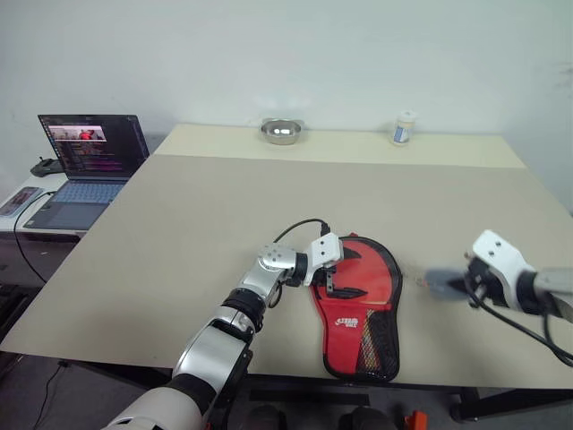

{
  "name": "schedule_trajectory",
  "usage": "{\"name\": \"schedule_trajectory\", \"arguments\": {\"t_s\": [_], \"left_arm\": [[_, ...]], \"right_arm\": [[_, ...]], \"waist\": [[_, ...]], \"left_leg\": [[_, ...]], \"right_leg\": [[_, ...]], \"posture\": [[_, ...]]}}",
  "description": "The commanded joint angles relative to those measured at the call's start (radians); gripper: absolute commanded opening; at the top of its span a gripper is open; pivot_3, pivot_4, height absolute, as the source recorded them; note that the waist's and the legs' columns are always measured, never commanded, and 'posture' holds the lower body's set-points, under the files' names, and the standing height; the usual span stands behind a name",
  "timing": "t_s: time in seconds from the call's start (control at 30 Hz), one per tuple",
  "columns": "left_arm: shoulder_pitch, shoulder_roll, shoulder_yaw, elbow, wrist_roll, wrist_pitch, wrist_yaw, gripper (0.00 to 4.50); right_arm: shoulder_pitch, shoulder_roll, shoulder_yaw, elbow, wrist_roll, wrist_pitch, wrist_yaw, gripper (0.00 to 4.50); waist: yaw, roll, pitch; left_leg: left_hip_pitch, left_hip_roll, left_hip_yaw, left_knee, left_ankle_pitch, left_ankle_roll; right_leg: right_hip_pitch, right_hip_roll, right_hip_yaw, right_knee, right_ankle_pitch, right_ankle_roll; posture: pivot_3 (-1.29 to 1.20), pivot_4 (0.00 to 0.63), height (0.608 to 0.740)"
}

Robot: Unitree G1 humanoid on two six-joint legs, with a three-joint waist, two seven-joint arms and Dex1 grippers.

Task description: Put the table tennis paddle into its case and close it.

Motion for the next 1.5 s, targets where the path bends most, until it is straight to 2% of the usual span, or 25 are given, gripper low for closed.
{"name": "schedule_trajectory", "arguments": {"t_s": [0.03,0.13,0.27,0.47,0.63,0.8,1.1,1.2,1.23,1.33,1.4,1.5], "left_arm": [[0.02,0.004,-0.042,0.063,0.066,0.013,0.019,4.5],[0.017,0.0,-0.043,0.071,0.068,0.012,0.024,4.5],[0.017,-0.007,-0.046,0.076,0.073,0.011,0.032,4.5],[0.017,-0.013,-0.052,0.08,0.082,0.009,0.043,4.5],[0.013,-0.015,-0.054,0.086,0.09,0.006,0.054,4.5],[0.008,-0.019,-0.054,0.089,0.088,0.005,0.058,4.5],[0.004,-0.032,-0.054,0.087,0.089,0.001,0.06,4.5],[-0.002,-0.046,-0.05,0.083,0.083,0.001,0.06,4.5],[-0.004,-0.05,-0.048,0.078,0.079,-0.001,0.06,4.5],[-0.007,-0.053,-0.035,0.036,0.056,-0.001,0.041,4.5],[-0.002,-0.046,-0.021,-0.024,0.028,0.011,0.014,4.5],[0.016,-0.021,-0.004,-0.153,-0.008,0.047,-0.014,4.5]], "right_arm": [[0.117,-0.042,-0.097,-0.207,0.085,0.061,0.077,0.18],[0.196,-0.026,-0.112,-0.325,0.133,0.101,0.063,0.18],[0.315,-0.036,-0.09,-0.394,0.118,0.084,0.055,0.18],[0.492,-0.065,-0.162,-0.492,0.155,0.05,0.145,0.17],[0.519,-0.061,-0.183,-0.515,0.178,0.038,0.164,0.17],[0.507,-0.055,-0.176,-0.465,0.164,0.027,0.144,0.17],[0.461,-0.06,-0.266,-0.44,0.264,0.075,0.2,3.2],[0.334,-0.074,-0.305,-0.354,0.292,0.08,0.184,4.31],[0.265,-0.083,-0.299,-0.295,0.29,0.069,0.17,4.46],[0.073,-0.065,-0.229,-0.134,0.265,0.014,0.125,4.46],[-0.032,-0.014,-0.154,-0.03,0.229,-0.036,0.084,4.46],[-0.161,0.131,-0.046,0.14,0.159,-0.147,0.009,4.46]], "waist": [[0.001,-0.001,0.0],[0.001,-0.002,-0.001],[0.002,-0.003,-0.001],[0.0,-0.009,-0.006],[0.0,-0.011,-0.007],[0.0,-0.011,-0.007],[0.0,-0.011,-0.007],[-0.001,-0.012,-0.007],[-0.002,-0.011,-0.007],[-0.003,-0.012,-0.006],[-0.003,-0.014,-0.004],[-0.003,-0.015,-0.002]], "left_leg": [[0.002,0.0,0.0,0.0,0.0,0.0],[0.004,0.0,-0.002,0.0,0.0,0.0],[0.004,0.0,-0.002,0.0,0.0,0.0],[0.005,0.0,-0.002,0.0,0.0,0.0],[0.011,0.0,-0.003,-0.001,0.0,0.0],[0.011,0.001,-0.01,-0.002,-0.001,0.0],[0.011,-0.001,-0.013,-0.002,-0.001,0.001],[0.011,-0.001,-0.013,-0.002,-0.001,0.001],[0.011,-0.001,-0.013,-0.001,-0.001,0.001],[0.012,-0.002,-0.013,-0.001,-0.001,0.001],[0.011,-0.002,-0.013,-0.002,-0.001,0.001],[0.01,-0.002,-0.013,-0.006,-0.001,0.001]], "right_leg": [[0.002,0.0,0.0,-0.001,0.0,0.0],[0.006,-0.001,-0.003,-0.002,0.0,0.0],[0.006,-0.002,-0.003,-0.002,0.0,0.0],[0.007,-0.002,-0.003,-0.002,0.0,0.001],[0.013,-0.002,-0.004,-0.004,-0.001,0.0],[0.021,-0.007,-0.013,-0.014,-0.001,-0.001],[0.023,-0.01,-0.016,-0.014,-0.001,0.0],[0.023,-0.01,-0.016,-0.015,-0.001,0.0],[0.023,-0.01,-0.016,-0.015,-0.001,-0.001],[0.023,-0.012,-0.016,-0.015,-0.002,-0.002],[0.022,-0.012,-0.016,-0.015,-0.002,-0.002],[0.02,-0.011,-0.016,-0.015,-0.001,-0.001]], "posture": [[0.0,0.15,0.74],[0.0,0.15,0.74],[0.0,0.15,0.74],[0.0,0.15,0.74],[0.0,0.15,0.74],[0.0,0.15,0.74],[0.0,0.15,0.74],[0.0,0.15,0.74],[0.0,0.15,0.74],[0.0,0.15,0.74],[0.0,0.15,0.74],[0.0,0.15,0.74]]}}
